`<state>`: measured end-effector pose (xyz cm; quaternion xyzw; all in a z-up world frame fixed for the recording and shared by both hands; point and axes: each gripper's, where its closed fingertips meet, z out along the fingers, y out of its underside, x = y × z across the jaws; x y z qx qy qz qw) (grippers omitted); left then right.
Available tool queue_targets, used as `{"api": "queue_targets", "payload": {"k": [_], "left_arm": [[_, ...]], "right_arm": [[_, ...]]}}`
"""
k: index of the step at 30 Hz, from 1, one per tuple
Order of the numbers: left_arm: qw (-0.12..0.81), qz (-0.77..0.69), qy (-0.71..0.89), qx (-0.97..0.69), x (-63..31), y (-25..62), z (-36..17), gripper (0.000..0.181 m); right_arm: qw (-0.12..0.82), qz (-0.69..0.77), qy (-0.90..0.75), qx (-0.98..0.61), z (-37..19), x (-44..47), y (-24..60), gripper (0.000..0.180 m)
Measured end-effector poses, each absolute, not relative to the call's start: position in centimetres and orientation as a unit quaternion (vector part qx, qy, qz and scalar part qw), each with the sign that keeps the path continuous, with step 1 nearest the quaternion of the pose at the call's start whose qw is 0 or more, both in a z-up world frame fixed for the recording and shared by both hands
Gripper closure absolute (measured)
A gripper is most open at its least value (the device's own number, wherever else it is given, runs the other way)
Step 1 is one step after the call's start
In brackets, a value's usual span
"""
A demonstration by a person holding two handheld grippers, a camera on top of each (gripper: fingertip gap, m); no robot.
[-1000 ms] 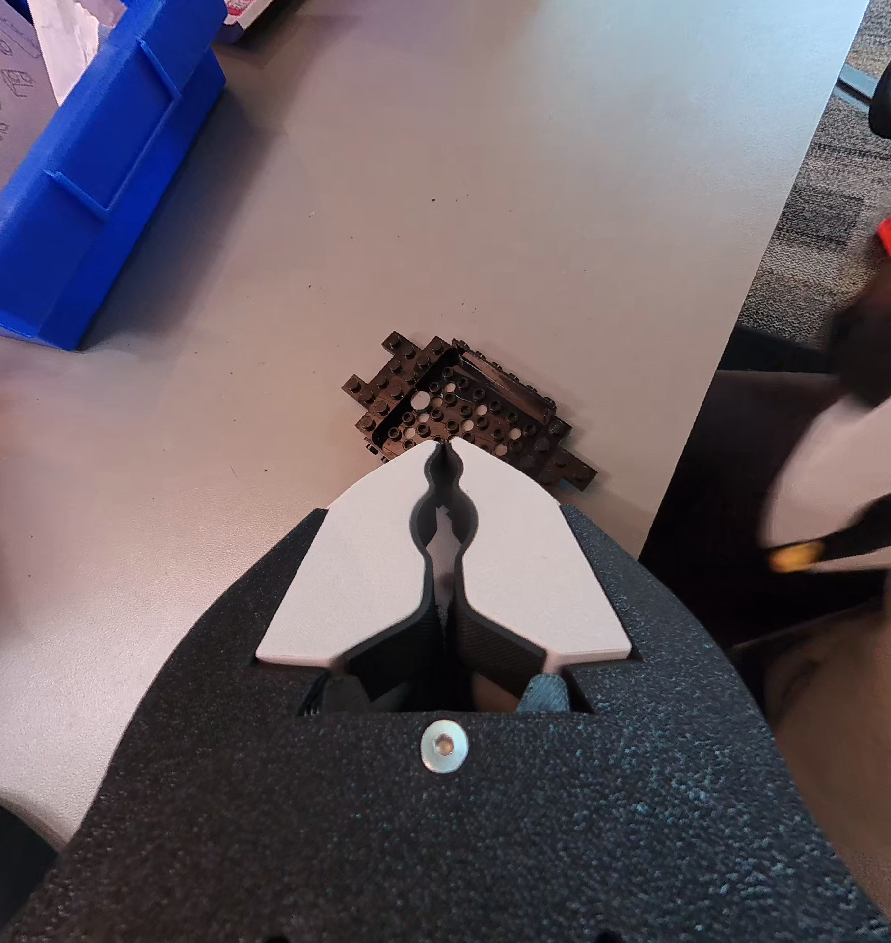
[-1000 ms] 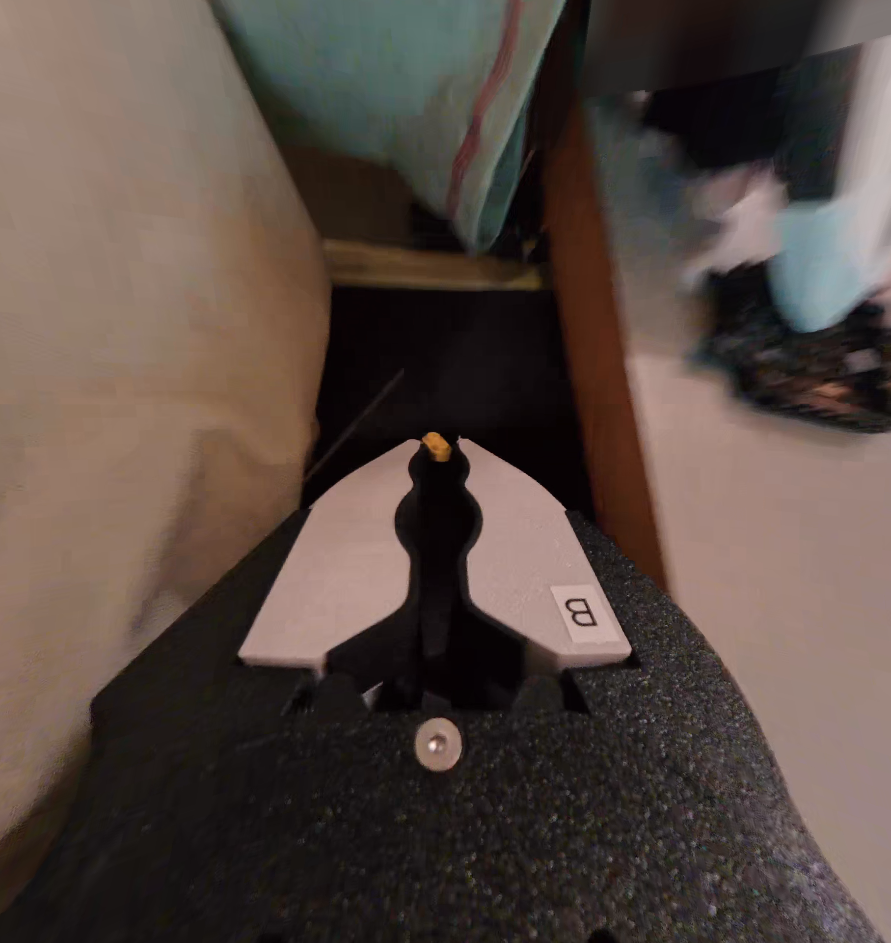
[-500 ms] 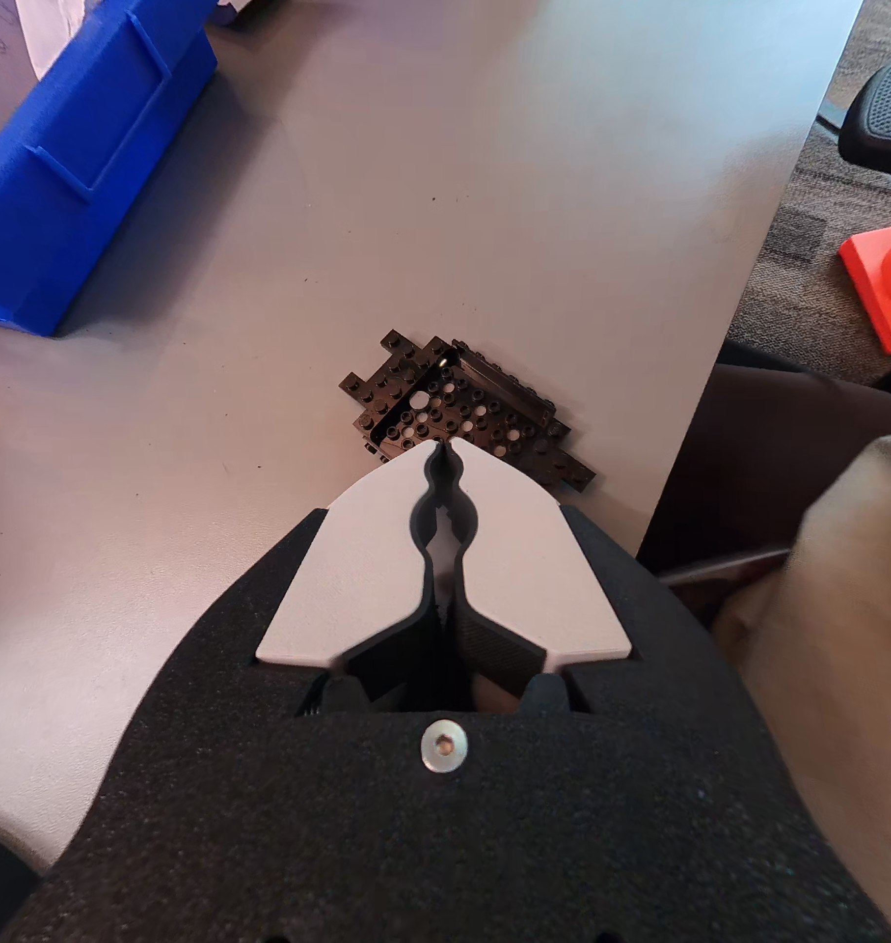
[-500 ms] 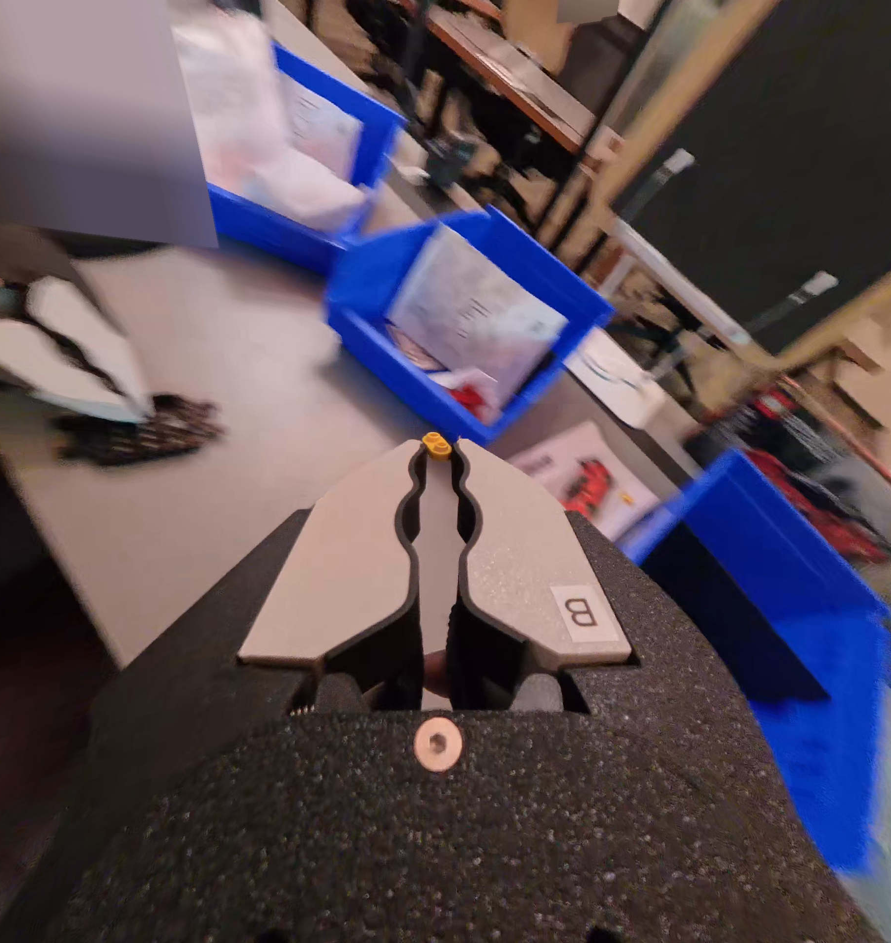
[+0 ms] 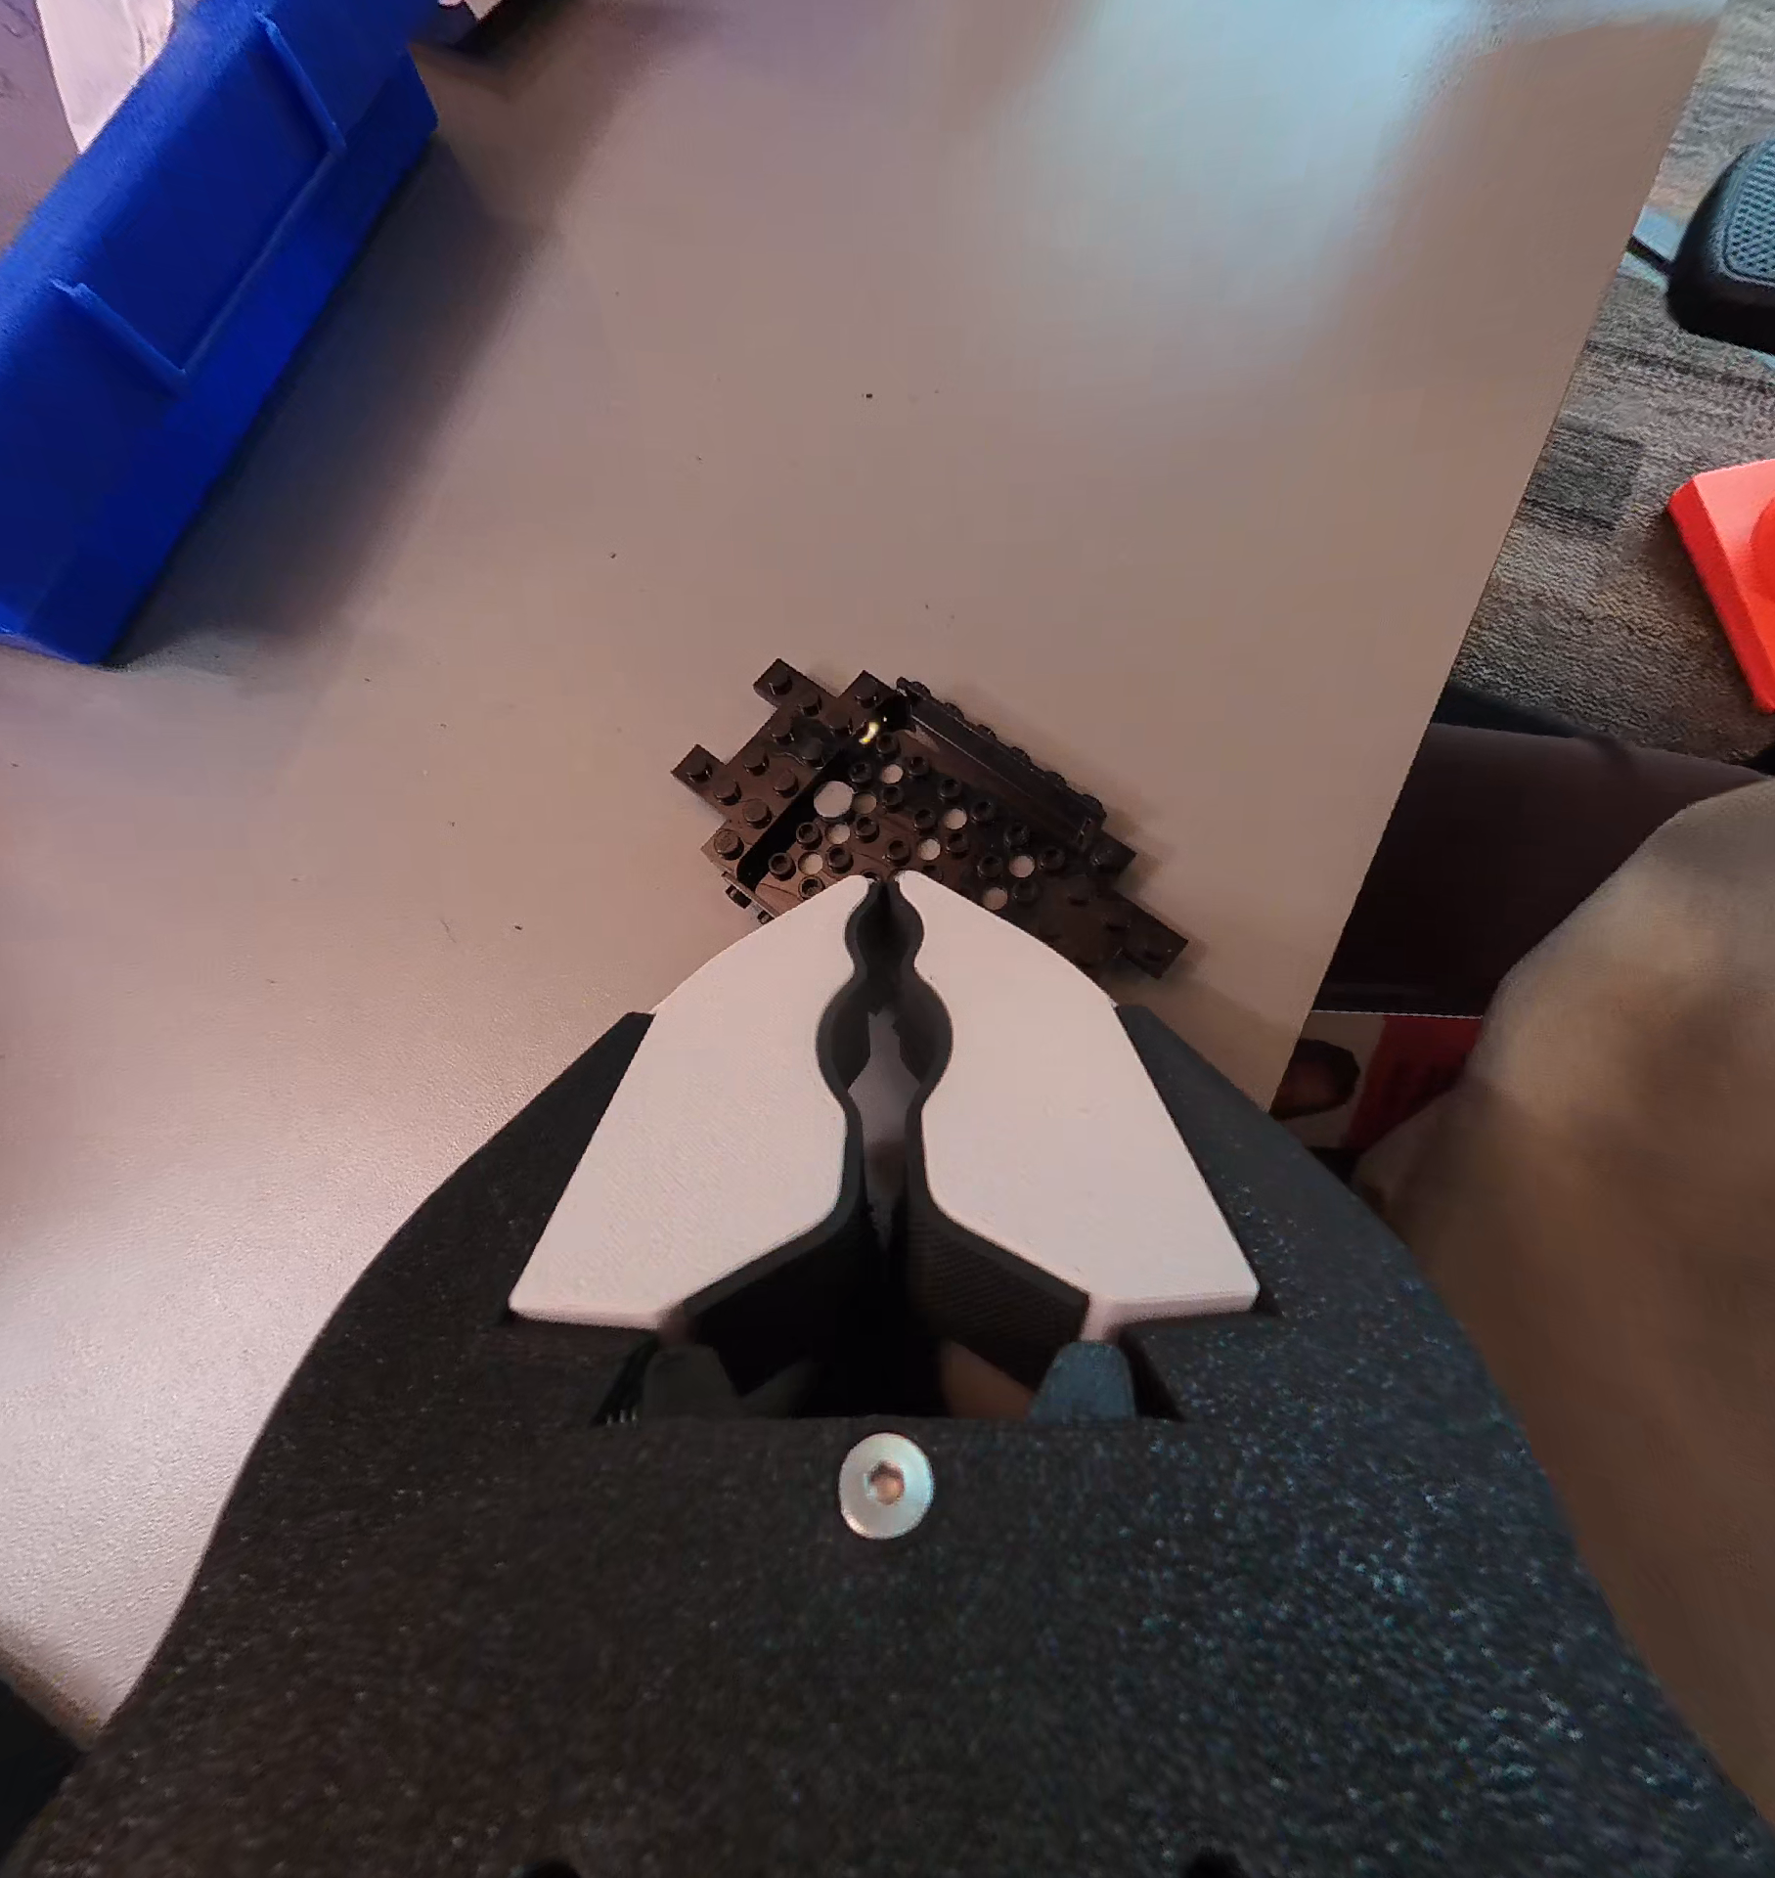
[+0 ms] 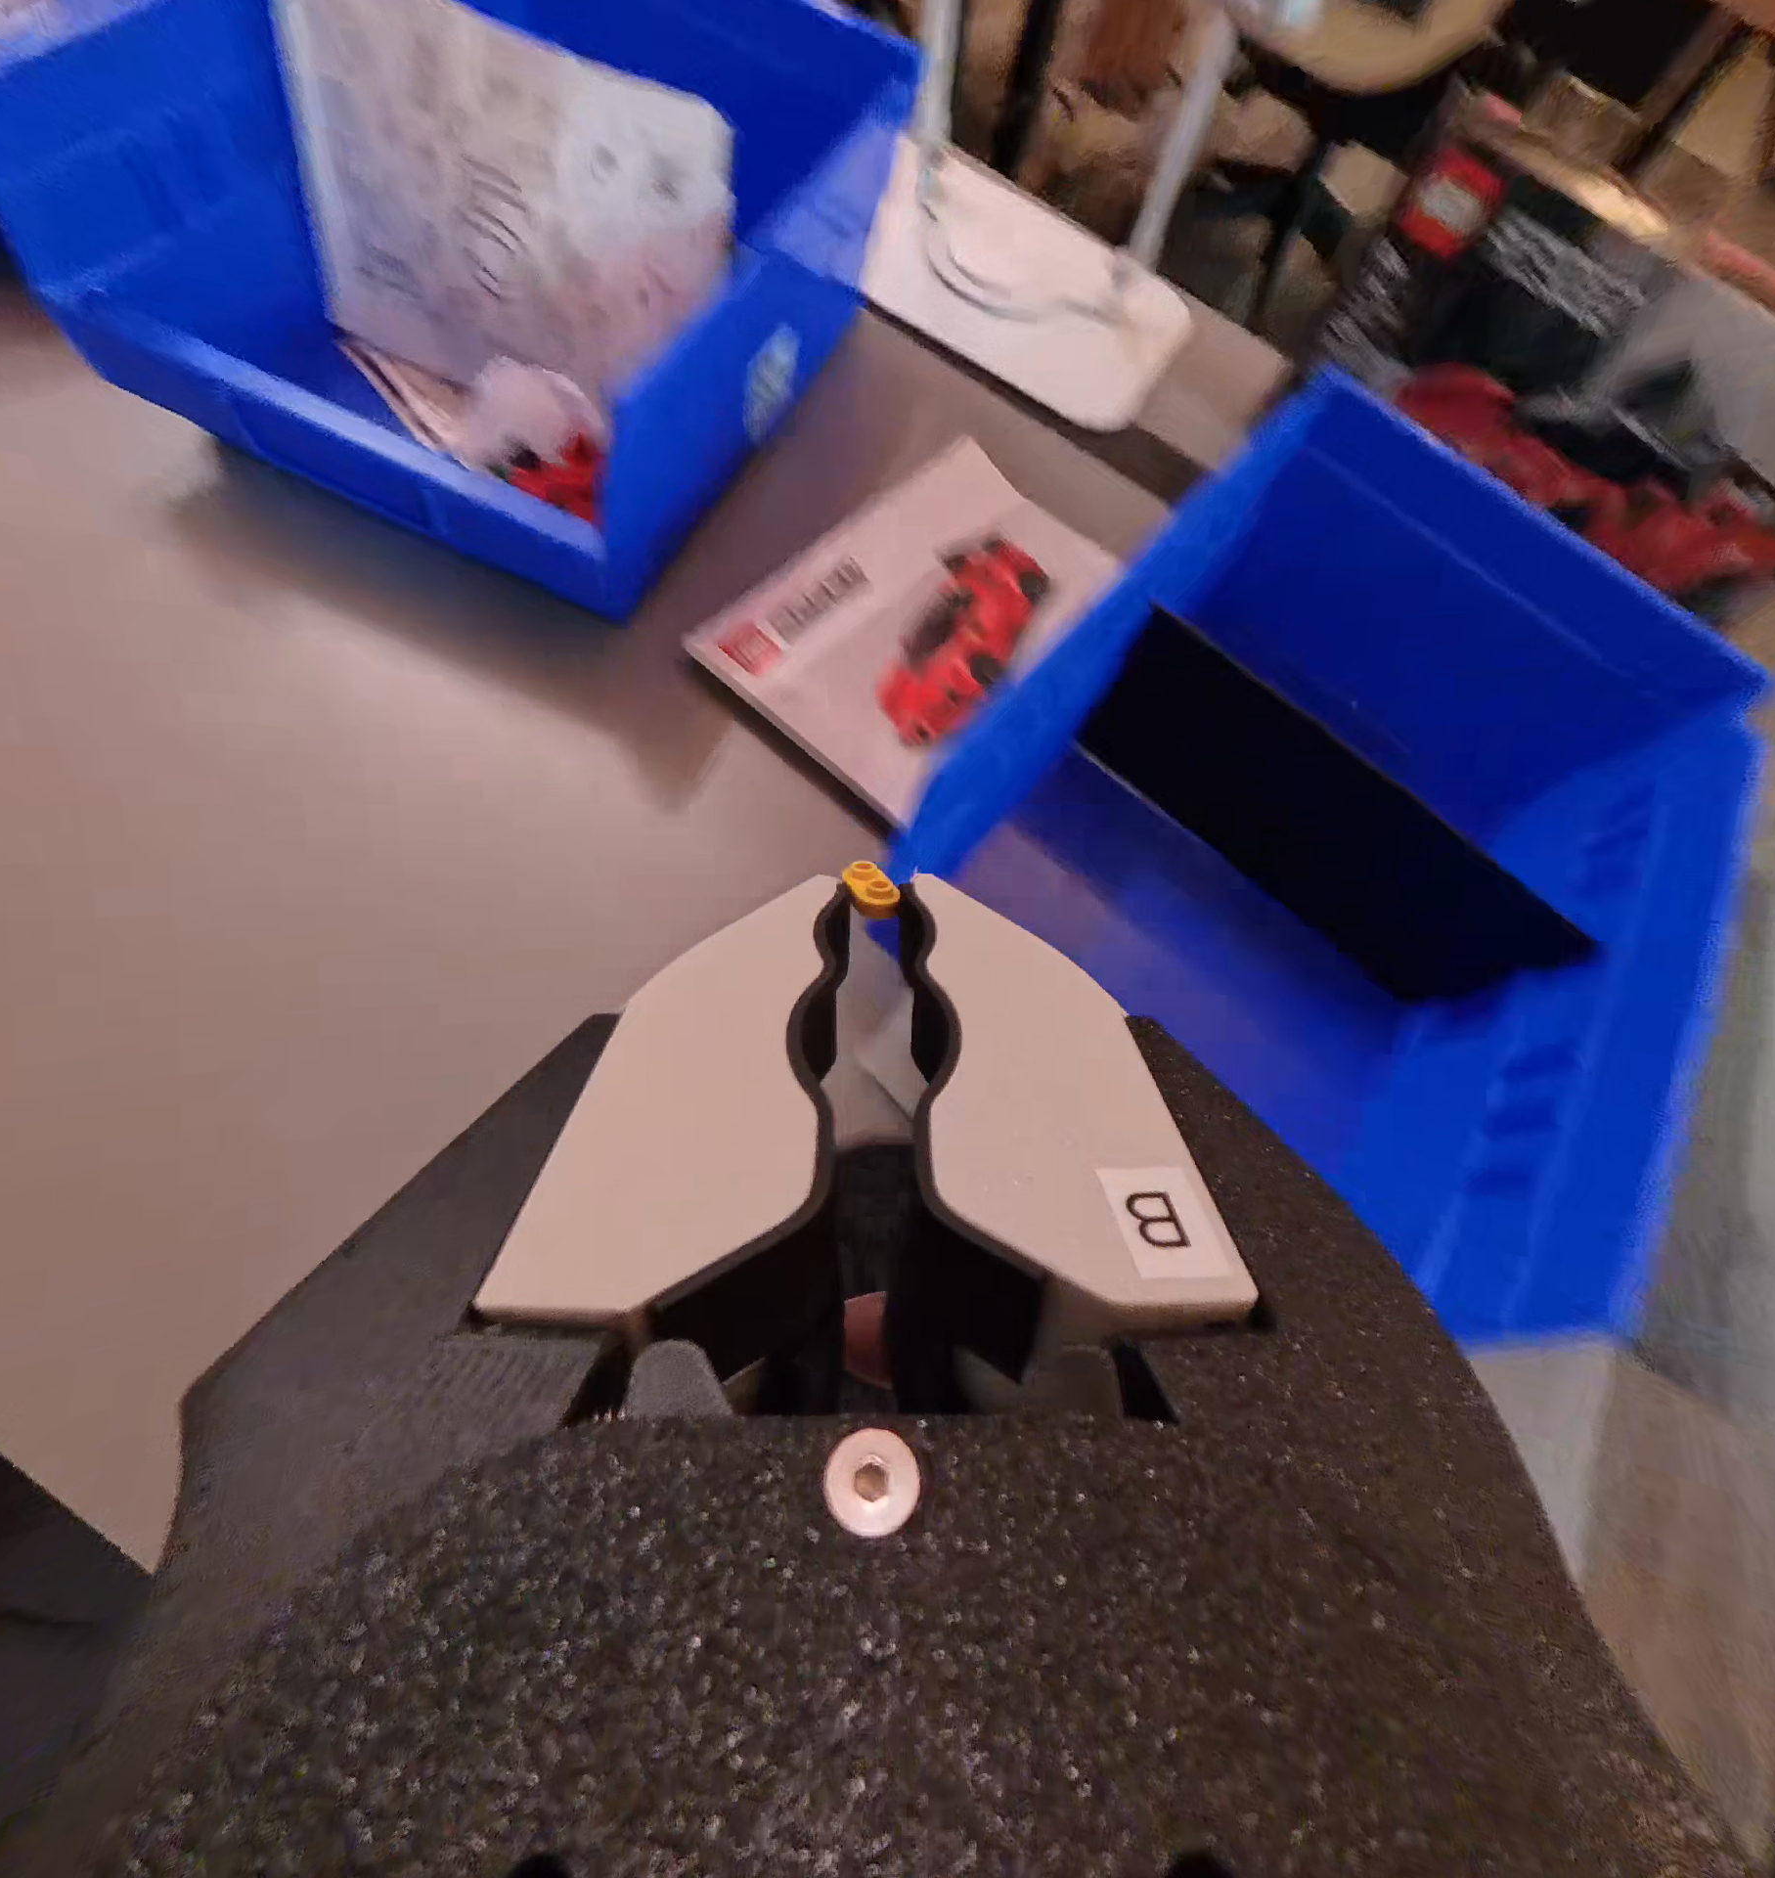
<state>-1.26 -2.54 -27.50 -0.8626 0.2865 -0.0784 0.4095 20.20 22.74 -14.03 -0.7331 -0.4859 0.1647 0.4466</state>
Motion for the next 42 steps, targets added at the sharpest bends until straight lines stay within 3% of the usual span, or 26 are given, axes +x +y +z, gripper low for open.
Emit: {"api": "queue_targets", "payload": {"k": [7,14,22,33,42], "left_arm": [[0.410,-0.079,0.285,-0.863,-1.3,-2.5,-27.5,0.181],[0.409,-0.081,0.284,-0.864,-1.3,-2.5,-27.5,0.181],[0.408,-0.083,0.282,-0.864,-1.3,-2.5,-27.5,0.181],[0.406,-0.092,0.280,-0.865,-1.3,-2.5,-27.5,0.181],[0.406,-0.093,0.277,-0.866,-1.3,-2.5,-27.5,0.180]], "right_arm": [[0.457,0.269,-0.588,-0.611,-9.0,2.0,21.7,0.171],[0.316,0.250,-0.690,-0.602,-13.5,-10.3,27.0,0.170],[0.246,0.280,-0.665,-0.648,-15.4,-12.6,29.0,0.169],[0.198,0.281,-0.691,-0.636,-15.9,-12.2,27.6,0.139],[0.272,0.316,-0.672,-0.612,-12.6,-10.8,22.4,0.148]]}}
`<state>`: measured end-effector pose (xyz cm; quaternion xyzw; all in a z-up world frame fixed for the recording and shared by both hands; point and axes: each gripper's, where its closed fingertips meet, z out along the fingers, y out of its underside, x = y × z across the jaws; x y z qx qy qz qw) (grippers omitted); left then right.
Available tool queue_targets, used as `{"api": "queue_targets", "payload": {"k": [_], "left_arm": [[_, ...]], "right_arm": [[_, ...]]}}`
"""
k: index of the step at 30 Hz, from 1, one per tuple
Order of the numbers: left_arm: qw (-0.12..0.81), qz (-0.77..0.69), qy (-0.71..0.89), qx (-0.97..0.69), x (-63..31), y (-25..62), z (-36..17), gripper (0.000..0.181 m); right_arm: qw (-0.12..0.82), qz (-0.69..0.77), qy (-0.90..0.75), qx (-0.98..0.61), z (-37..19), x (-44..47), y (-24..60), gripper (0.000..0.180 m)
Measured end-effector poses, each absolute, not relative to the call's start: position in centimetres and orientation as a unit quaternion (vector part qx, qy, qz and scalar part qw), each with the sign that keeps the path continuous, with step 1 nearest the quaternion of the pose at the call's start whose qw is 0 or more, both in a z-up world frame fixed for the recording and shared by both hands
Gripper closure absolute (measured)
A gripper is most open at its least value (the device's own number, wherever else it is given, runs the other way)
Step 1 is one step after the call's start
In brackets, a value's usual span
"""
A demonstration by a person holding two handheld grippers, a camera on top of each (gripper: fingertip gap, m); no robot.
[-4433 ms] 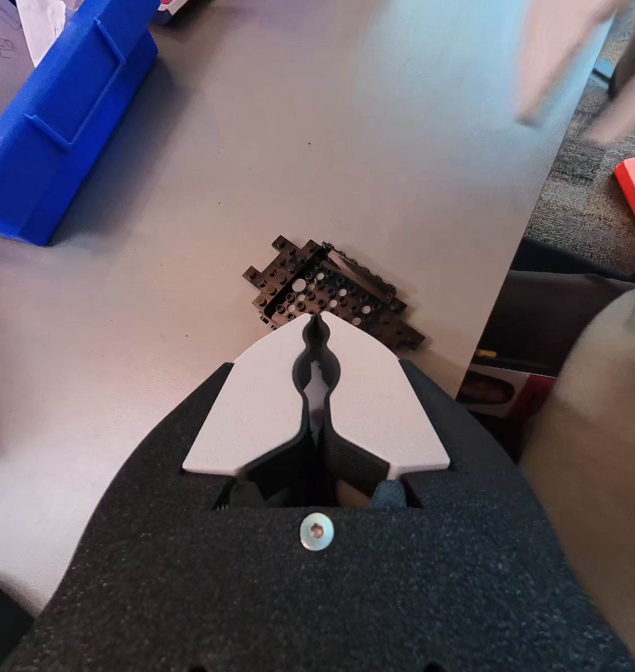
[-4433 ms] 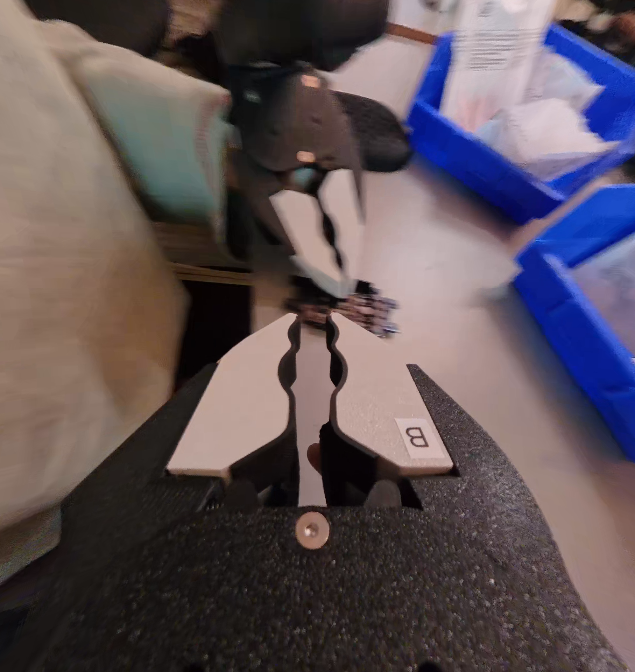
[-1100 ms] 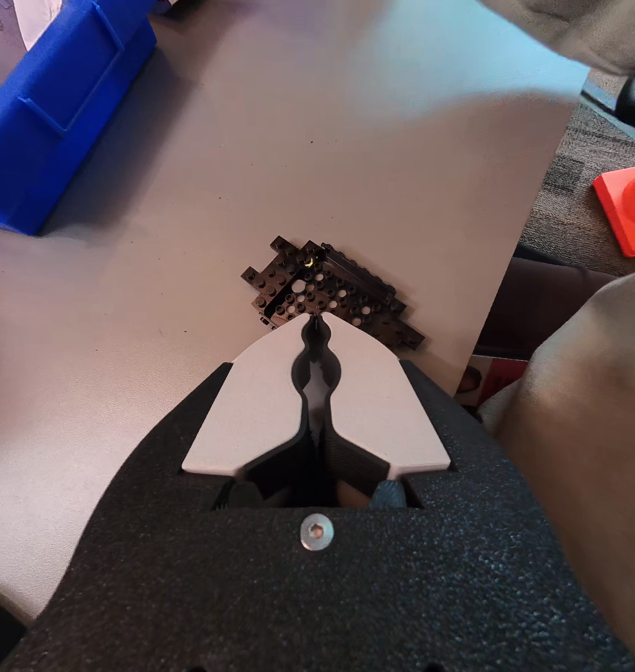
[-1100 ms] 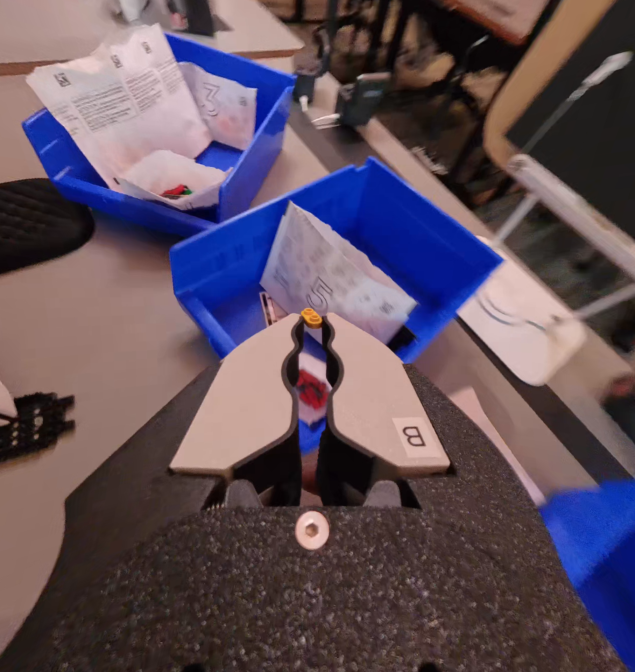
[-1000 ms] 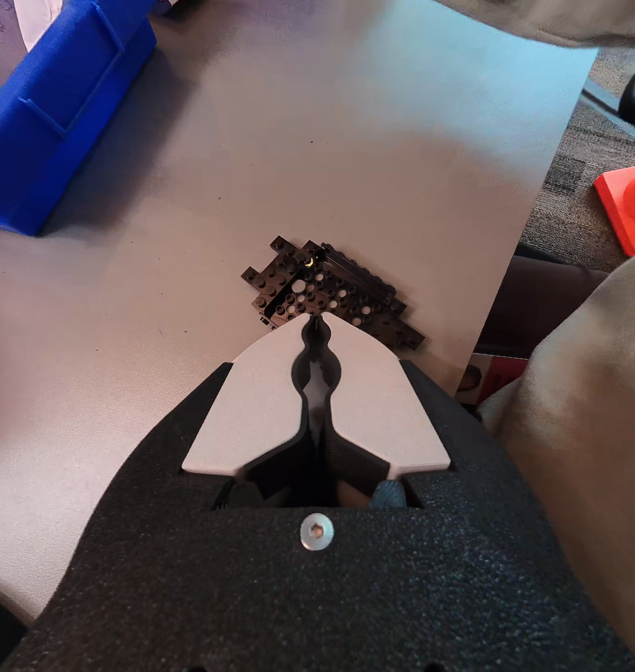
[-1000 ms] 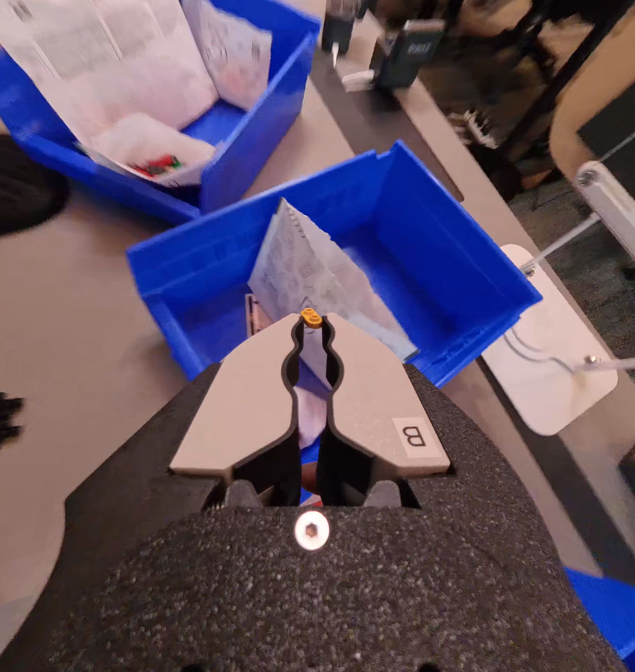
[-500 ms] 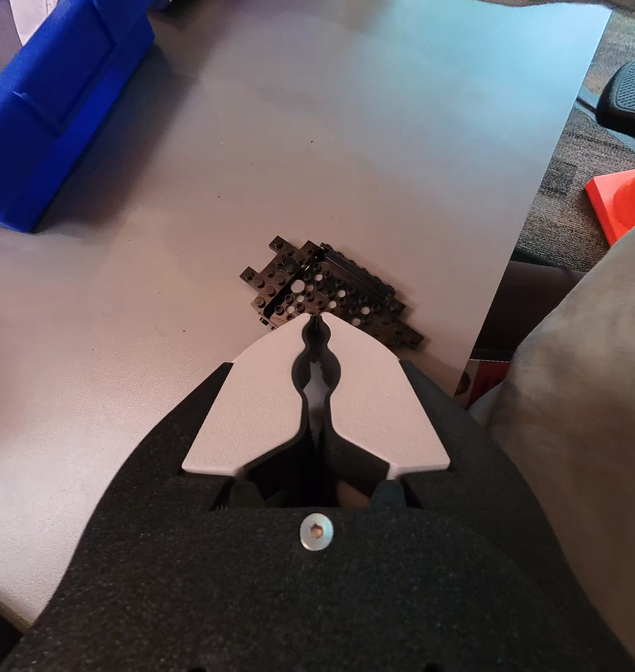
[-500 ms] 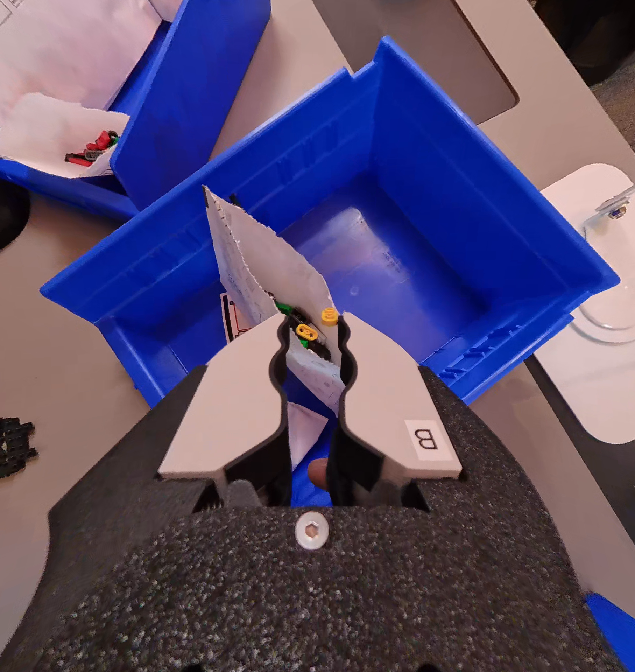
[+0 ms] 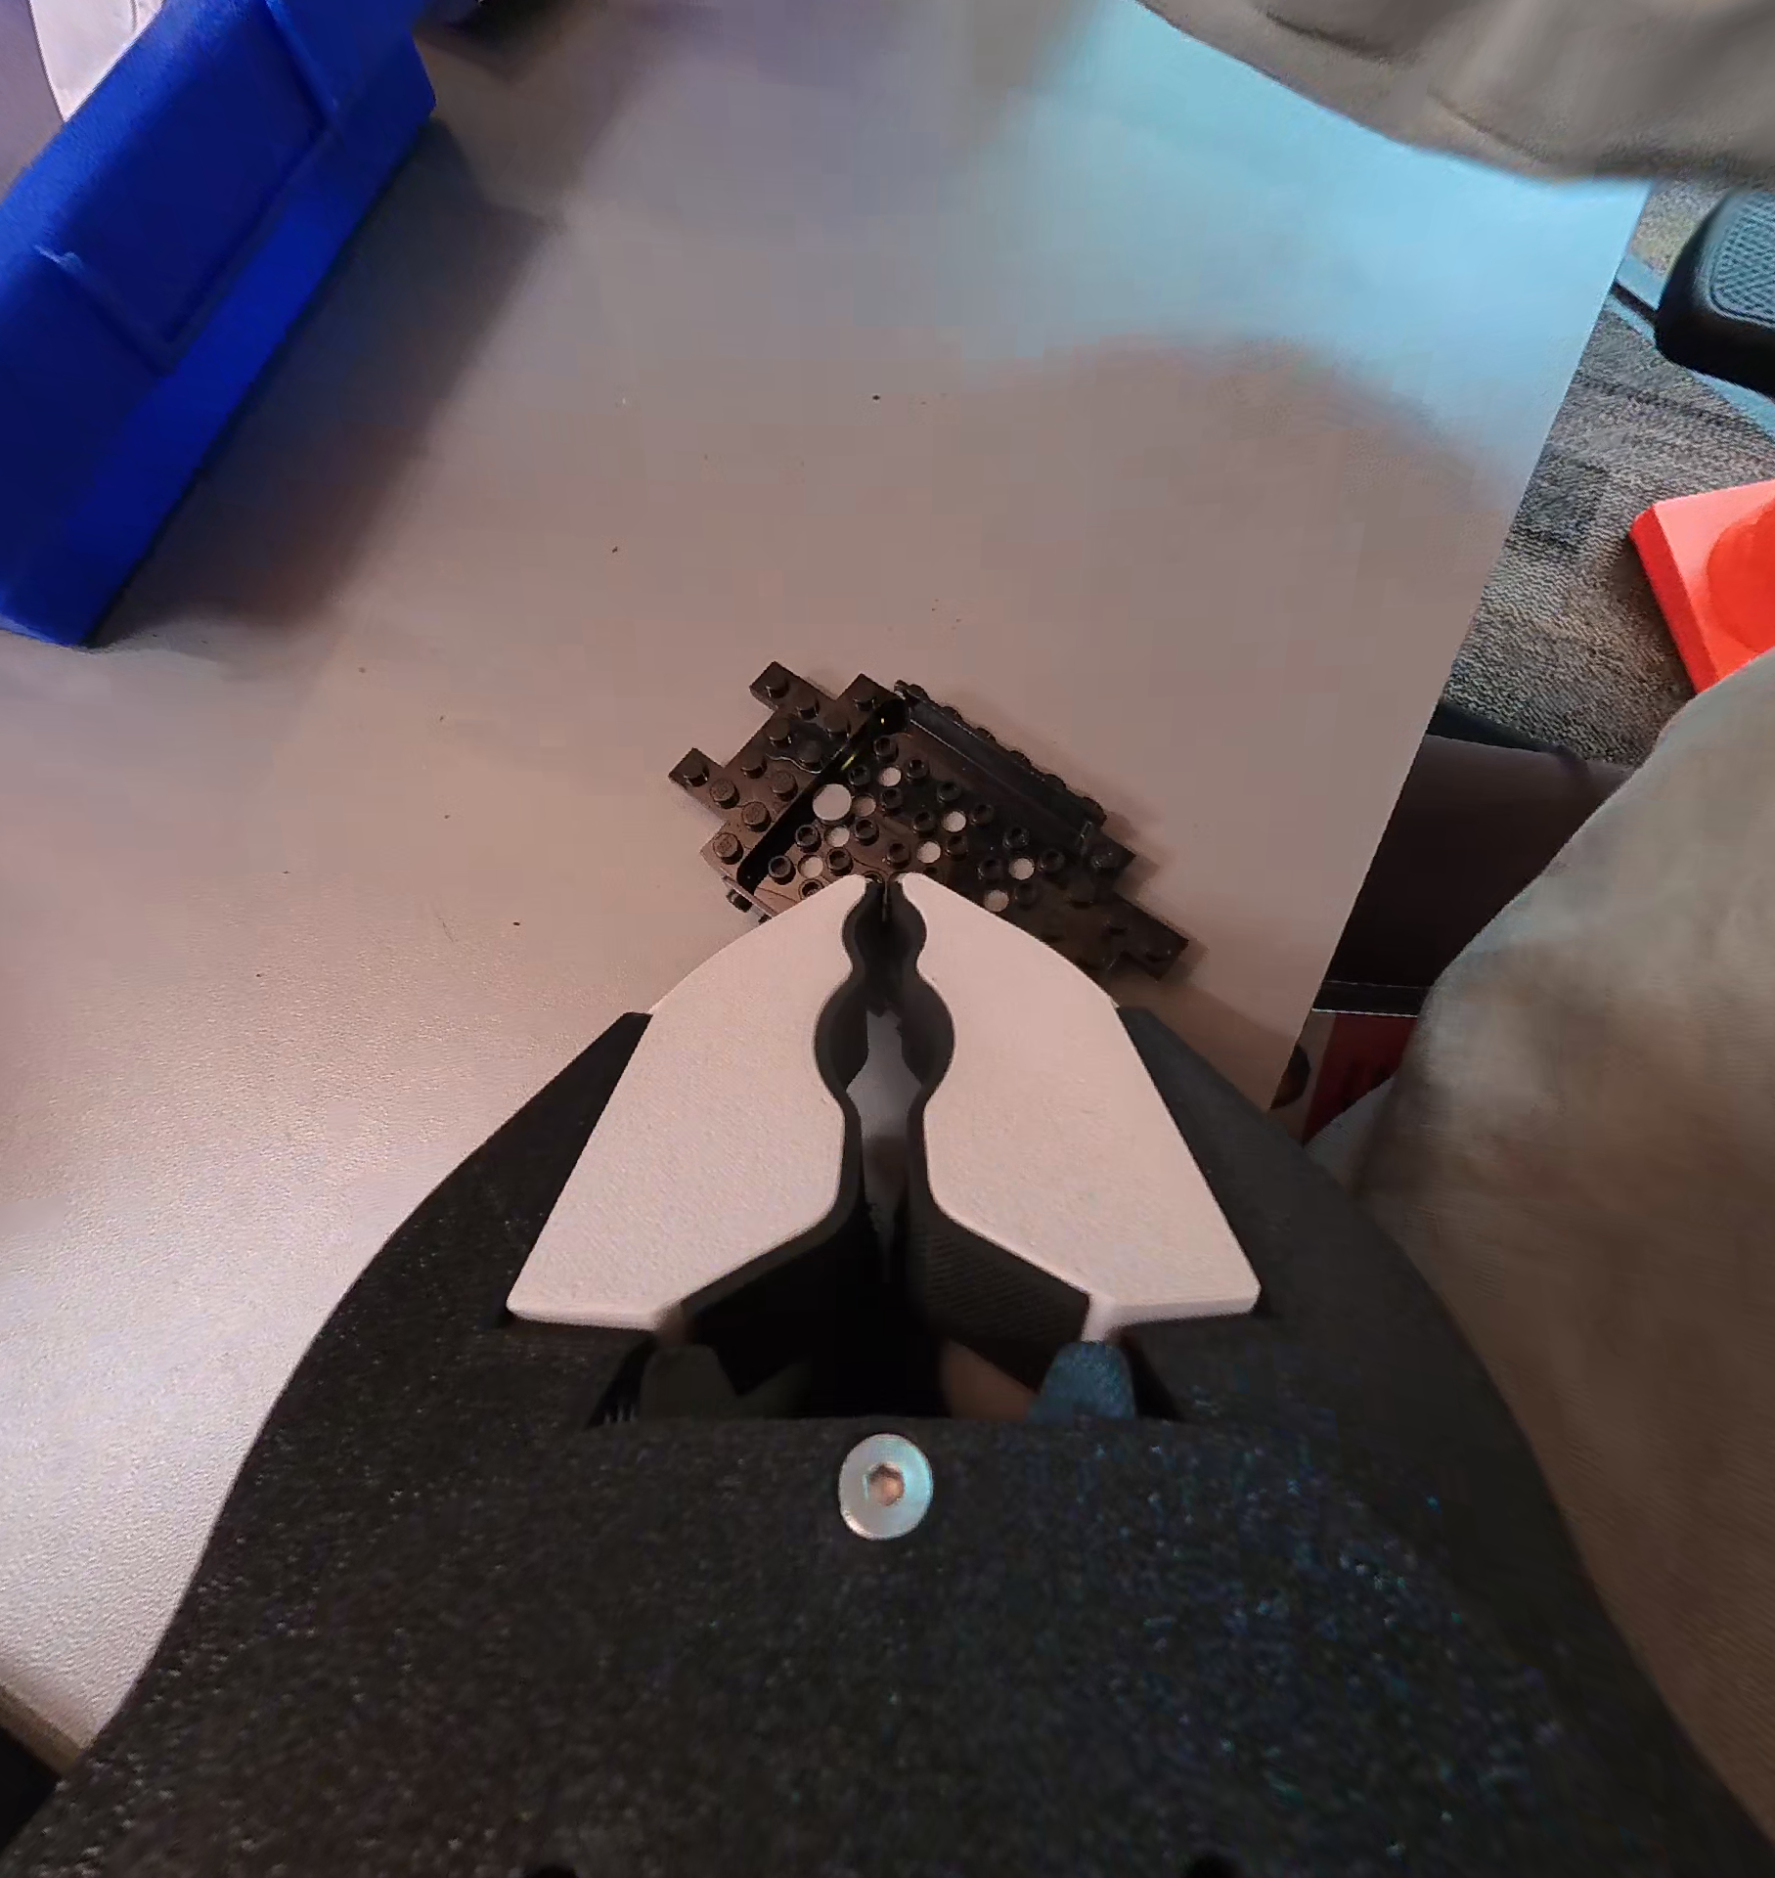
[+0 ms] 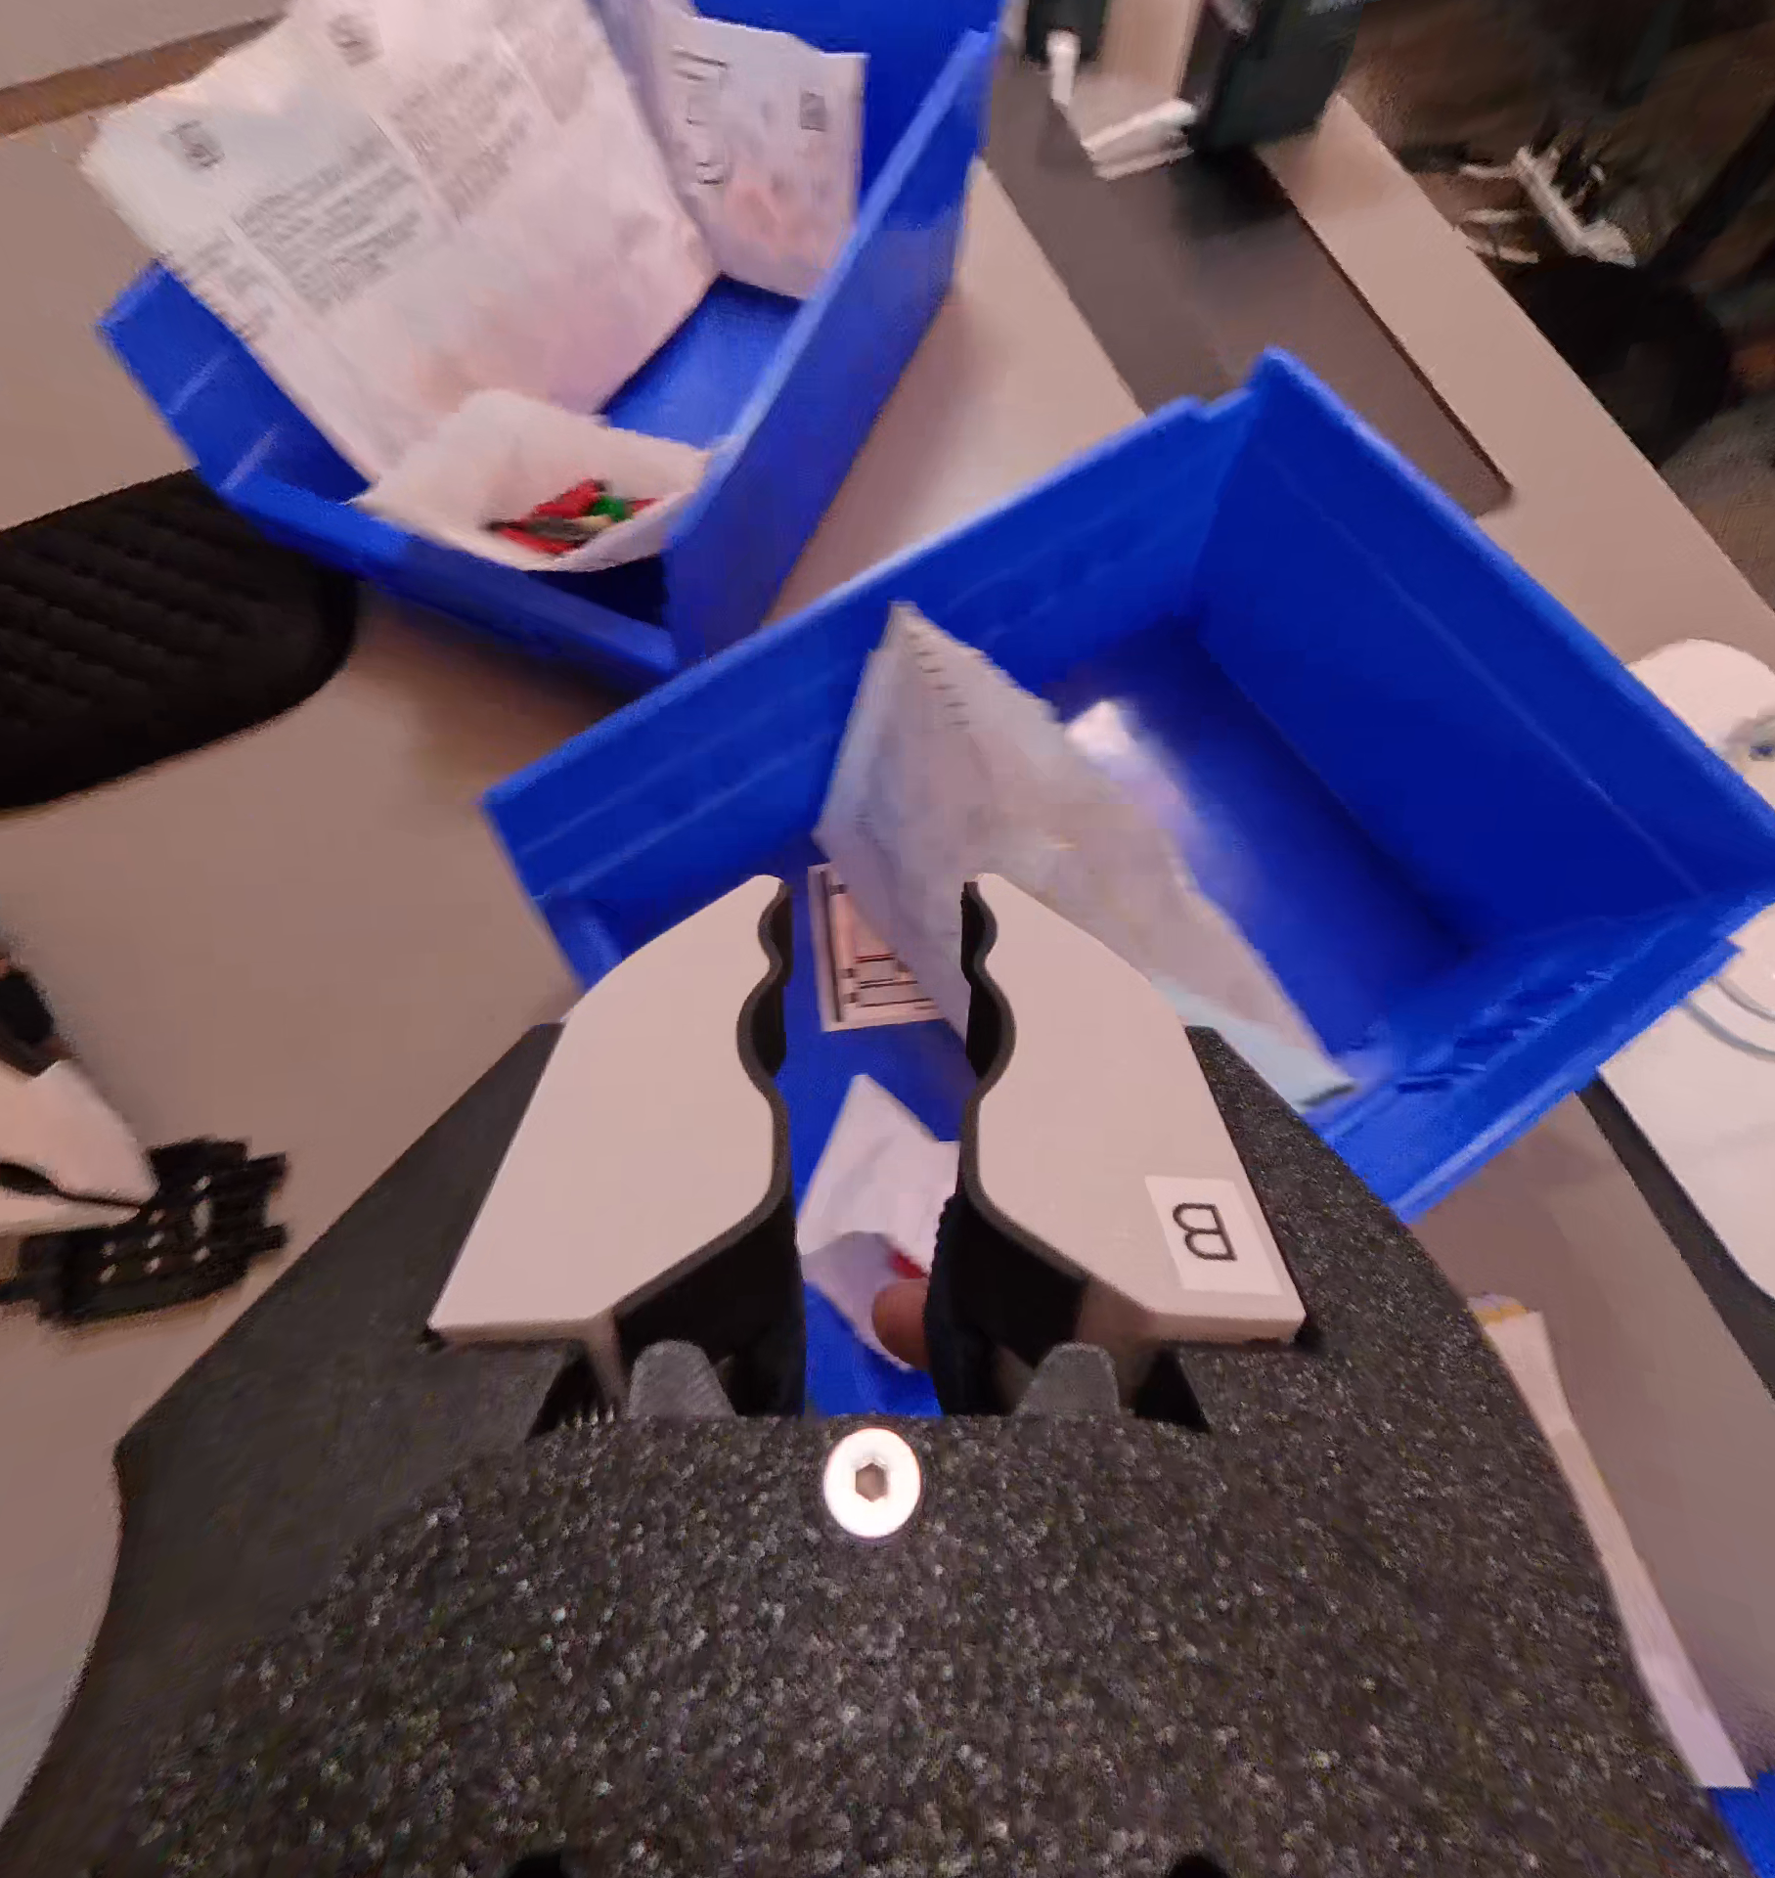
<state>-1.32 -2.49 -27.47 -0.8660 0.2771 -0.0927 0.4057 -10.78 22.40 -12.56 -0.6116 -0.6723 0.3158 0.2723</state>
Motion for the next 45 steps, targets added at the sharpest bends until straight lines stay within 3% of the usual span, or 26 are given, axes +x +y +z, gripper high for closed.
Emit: {"api": "queue_targets", "payload": {"k": [6,12,19,27,37,45], "left_arm": [[0.406,-0.092,0.272,-0.868,-1.5,-2.2,-27.4,0.179],[0.403,-0.103,0.265,-0.870,-1.5,-2.2,-27.4,0.175],[0.395,-0.121,0.259,-0.873,-1.5,-2.2,-27.5,0.181],[0.397,-0.117,0.260,-0.872,-1.5,-2.2,-27.5,0.181],[0.385,-0.146,0.289,-0.864,-0.9,-2.8,-27.6,0.181],[0.378,-0.164,0.311,-0.856,-1.4,-2.5,-27.5,0.181]], "right_arm": [[0.256,0.304,-0.747,-0.533,-14.9,-6.3,10.0,0.149],[0.206,0.295,-0.783,-0.507,-22.3,-2.0,1.0,0.152],[0.233,0.266,-0.790,-0.501,-26.8,-2.6,0.1,0.153],[0.219,0.274,-0.786,-0.509,-27.5,-2.6,0.3,0.156],[0.150,0.284,-0.871,-0.372,-27.5,-2.8,-0.4,0.154],[0.100,0.241,-0.866,-0.426,-27.5,-0.8,0.1,0.156]]}}
